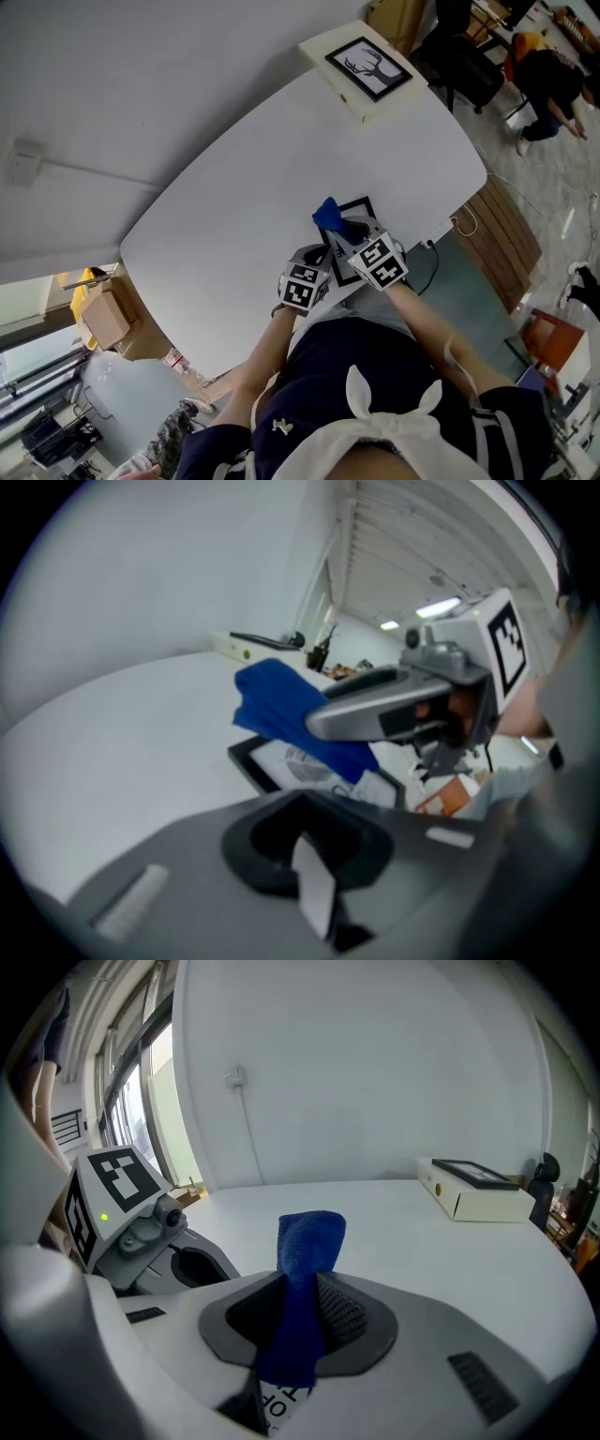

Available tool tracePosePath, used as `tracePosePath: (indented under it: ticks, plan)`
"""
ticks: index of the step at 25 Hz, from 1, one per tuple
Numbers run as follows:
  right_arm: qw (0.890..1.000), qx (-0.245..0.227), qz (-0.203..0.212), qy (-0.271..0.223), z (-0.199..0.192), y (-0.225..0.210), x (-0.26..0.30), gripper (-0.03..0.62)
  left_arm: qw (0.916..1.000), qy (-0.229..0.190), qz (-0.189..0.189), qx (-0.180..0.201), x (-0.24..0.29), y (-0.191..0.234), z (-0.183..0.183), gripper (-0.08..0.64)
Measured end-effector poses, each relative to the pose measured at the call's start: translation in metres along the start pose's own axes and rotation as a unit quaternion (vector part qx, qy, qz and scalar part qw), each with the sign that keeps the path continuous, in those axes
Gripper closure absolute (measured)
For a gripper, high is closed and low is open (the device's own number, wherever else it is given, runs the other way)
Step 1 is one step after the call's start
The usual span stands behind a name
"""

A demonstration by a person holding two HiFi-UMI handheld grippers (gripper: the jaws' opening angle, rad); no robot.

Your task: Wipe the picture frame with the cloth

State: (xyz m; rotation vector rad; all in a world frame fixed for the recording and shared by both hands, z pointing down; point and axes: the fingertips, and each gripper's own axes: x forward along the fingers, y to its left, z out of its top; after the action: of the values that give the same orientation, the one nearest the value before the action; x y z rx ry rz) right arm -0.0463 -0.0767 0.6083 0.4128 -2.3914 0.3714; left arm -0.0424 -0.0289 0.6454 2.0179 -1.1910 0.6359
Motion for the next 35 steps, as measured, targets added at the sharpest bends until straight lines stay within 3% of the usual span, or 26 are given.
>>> tracePosePath:
  ticks: [13,18,35]
  plan:
    - [0.999,-0.011,0.012,0.036,-0.016,0.000,0.026,0.500,0.9998,0.006,-0.014,-0.009,0.002,0.000,-0.011,0.555]
    - [0.998,-0.013,0.015,0.053,-0.021,-0.003,0.036,0.500,0.9991,0.008,-0.026,-0.034,0.005,0.001,-0.012,0.555]
    - [0.997,-0.036,0.027,0.064,-0.021,0.000,0.050,0.500,0.9996,0.003,-0.004,0.029,0.005,-0.002,-0.013,0.555]
